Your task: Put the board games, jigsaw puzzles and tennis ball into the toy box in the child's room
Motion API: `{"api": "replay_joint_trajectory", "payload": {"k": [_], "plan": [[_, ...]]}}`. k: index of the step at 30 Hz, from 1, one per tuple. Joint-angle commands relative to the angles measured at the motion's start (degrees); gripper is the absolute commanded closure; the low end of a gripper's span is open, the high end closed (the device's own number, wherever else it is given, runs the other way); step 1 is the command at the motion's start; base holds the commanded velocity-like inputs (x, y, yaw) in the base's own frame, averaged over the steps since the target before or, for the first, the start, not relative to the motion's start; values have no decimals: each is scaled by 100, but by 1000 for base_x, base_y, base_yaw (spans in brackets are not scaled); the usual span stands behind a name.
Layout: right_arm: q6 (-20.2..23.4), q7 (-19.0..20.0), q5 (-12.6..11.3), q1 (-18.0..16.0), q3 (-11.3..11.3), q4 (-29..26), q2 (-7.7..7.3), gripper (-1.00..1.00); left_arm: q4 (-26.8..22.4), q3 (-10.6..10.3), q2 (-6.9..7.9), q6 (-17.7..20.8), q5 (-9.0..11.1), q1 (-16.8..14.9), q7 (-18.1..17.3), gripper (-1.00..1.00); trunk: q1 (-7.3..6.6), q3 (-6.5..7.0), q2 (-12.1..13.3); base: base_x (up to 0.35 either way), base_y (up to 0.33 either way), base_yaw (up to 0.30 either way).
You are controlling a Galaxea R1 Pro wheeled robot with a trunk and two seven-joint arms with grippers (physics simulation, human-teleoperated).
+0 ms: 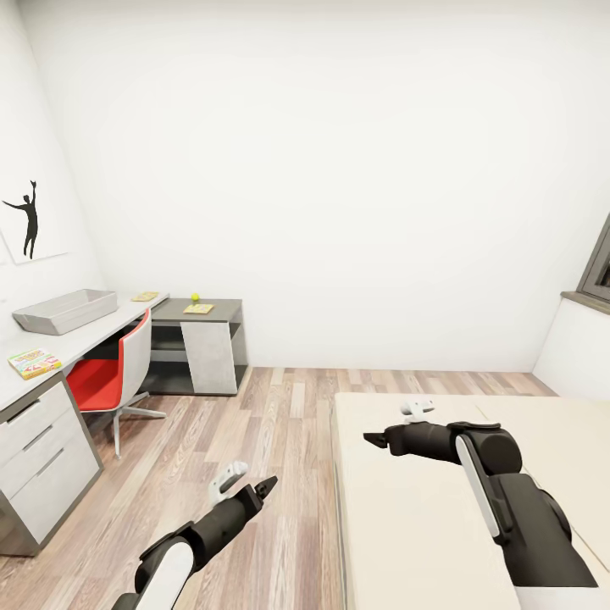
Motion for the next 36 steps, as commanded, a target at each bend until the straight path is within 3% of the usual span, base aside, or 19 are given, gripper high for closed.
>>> {"api": "replay_joint_trajectory", "payload": {"k": [1,36], "plan": [[23,36,27,-2,-5,-3,-4,-100,-7,-4,0,16,60,-1,51,-100,2,-3,-5,0,0,0],[23,36,29,-2,-10,-4,-13,-100,1,-22,-5,16,39,-1,65,-100,2,-3,-5,11,0,0]]}}
